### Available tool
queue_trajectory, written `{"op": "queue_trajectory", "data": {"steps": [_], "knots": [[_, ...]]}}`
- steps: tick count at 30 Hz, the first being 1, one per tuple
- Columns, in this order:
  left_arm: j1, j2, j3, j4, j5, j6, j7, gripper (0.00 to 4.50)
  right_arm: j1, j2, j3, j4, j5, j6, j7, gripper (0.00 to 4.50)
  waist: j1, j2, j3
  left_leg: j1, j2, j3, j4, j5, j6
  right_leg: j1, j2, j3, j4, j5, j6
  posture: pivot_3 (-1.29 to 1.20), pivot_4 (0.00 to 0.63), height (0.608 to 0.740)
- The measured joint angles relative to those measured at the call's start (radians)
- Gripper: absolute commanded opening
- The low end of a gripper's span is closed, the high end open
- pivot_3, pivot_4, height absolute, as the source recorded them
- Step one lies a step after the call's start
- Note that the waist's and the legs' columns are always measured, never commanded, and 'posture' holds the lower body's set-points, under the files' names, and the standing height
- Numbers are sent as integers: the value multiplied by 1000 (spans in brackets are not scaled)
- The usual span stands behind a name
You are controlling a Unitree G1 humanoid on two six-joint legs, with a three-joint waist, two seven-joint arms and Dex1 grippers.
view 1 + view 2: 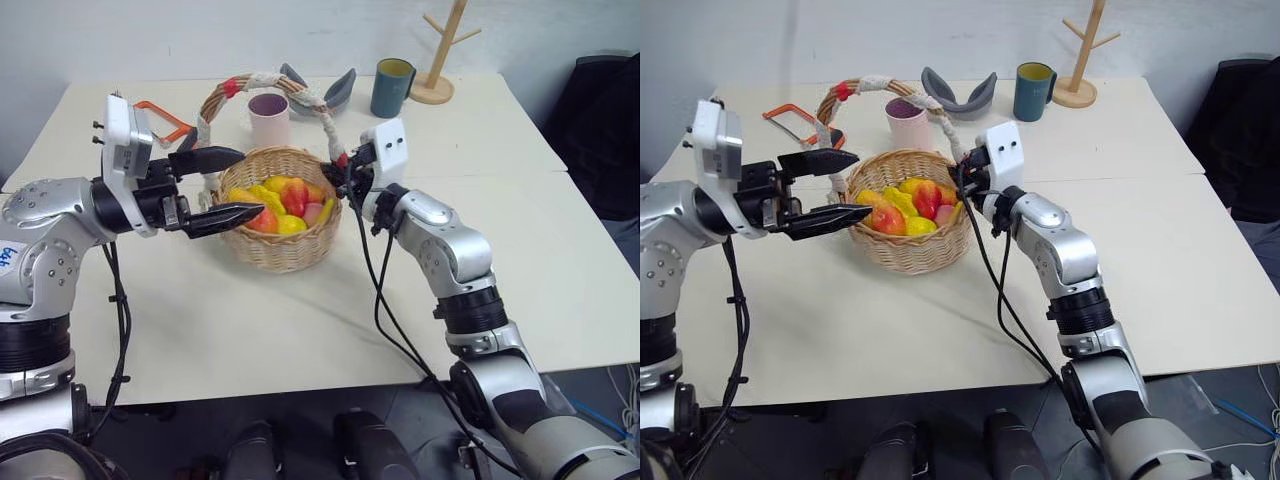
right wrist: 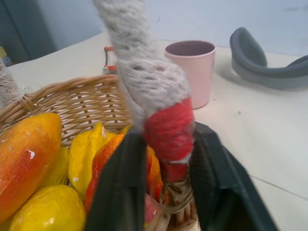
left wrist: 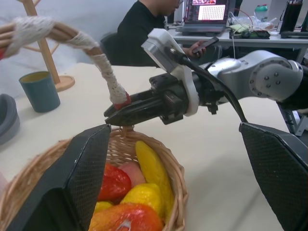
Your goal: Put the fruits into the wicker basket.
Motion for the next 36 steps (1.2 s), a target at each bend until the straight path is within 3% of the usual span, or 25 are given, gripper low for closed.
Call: {"op": "queue_trajectory", "data": {"steps": [6, 12, 19, 25, 28, 31, 36], "knots": [[-15, -25, -24, -8, -7, 31, 4, 4500, 82, -152, -136, -119, 54, 13, 76, 170, 3, 0, 0, 0, 0, 0, 1, 0, 0, 1, -1, 0, 0, 0, 0, 0, 150, 740], [-36, -48, -32, -6, -21, 52, 2, 4500, 285, -492, -471, -208, 109, 75, 139, 170, 33, 1, 0, 0, -1, 0, 0, 0, 1, 2, 0, 0, -3, 0, 0, 0, 150, 740], [-83, -89, -67, 34, -21, 51, -25, 4500, 460, -547, -592, -173, 99, 34, 182, 170, 7, 1, 1, 5, 0, 2, 0, 2, -2, 3, 3, 4, 2, 0, 0, 0, 150, 740], [-140, -124, -95, 97, -11, 45, -57, 4500, 557, -550, -651, -171, 129, 23, 203, 2204, 7, 2, 1, 5, -1, 1, 0, 3, -2, 3, 3, 3, 2, 0, 0, 0, 150, 740], [-149, -126, -108, 122, -8, 51, -74, 4500, 738, -630, -706, -254, 154, 63, 306, 3245, 23, 2, 1, 5, -1, 0, -1, 3, -2, 3, 3, 3, 1, 0, 1, 0, 150, 740], [-146, -123, -113, 132, 1, 50, -94, 4500, 869, -704, -794, -322, 191, 114, 417, 3245, 30, 2, 1, 5, -1, 0, 1, 2, -2, 5, 3, 3, 0, 0, 1, 0, 150, 740], [-145, -125, -116, 159, 7, 55, -122, 4500, 1003, -822, -1053, -334, 252, 233, 577, 3245, 30, 2, 1, 15, -2, -2, -1, 2, 0, 18, 3, 2, -6, 0, 1, 0, 150, 740]]}}
